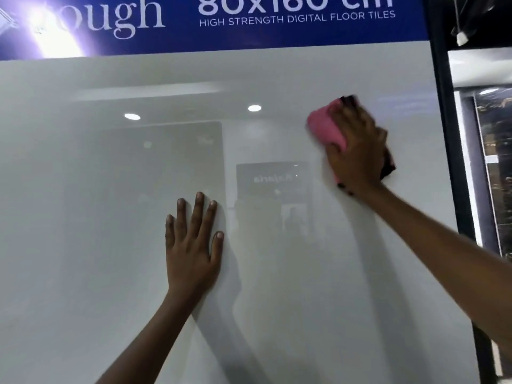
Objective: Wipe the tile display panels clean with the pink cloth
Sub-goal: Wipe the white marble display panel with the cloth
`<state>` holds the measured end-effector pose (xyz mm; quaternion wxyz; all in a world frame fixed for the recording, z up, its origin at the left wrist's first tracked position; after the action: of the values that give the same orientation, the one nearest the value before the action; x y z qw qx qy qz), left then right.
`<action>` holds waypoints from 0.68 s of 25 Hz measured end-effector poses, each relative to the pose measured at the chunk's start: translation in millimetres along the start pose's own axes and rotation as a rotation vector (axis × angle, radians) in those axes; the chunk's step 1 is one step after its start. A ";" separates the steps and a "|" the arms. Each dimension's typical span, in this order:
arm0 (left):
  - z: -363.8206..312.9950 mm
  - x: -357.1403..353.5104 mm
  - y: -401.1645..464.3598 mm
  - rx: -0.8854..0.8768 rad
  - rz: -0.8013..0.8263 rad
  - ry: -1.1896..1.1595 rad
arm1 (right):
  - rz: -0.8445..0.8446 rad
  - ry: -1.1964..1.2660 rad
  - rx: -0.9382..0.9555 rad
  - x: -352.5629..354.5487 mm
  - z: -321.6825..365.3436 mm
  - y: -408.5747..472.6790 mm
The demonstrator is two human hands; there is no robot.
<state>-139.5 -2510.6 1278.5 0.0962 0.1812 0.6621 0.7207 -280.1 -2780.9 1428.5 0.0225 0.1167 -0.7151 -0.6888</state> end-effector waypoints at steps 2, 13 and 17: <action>-2.4 1.4 -4.5 -0.012 0.005 0.010 | 0.081 0.082 0.173 -23.5 49.1 -72.5; 1.0 -6.9 -105.5 -0.020 0.086 0.000 | 0.278 0.014 0.173 1.1 9.7 -81.5; 2.9 -14.3 -106.3 -0.016 0.048 0.040 | 0.109 0.014 0.042 18.0 -6.5 -52.3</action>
<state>-136.0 -2502.2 1171.6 0.0672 0.1818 0.6537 0.7315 -289.3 -2792.1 1374.7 0.0624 0.0830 -0.7346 -0.6705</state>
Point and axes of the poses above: each hand's wrist, its own y-axis towards the middle knuckle, its own x-axis out of the back of the hand, z = x × y, the point moved 7 cm from there along y, towards the middle knuckle, and after that the axes turned 15 degrees about y, right-handed, at the moved point
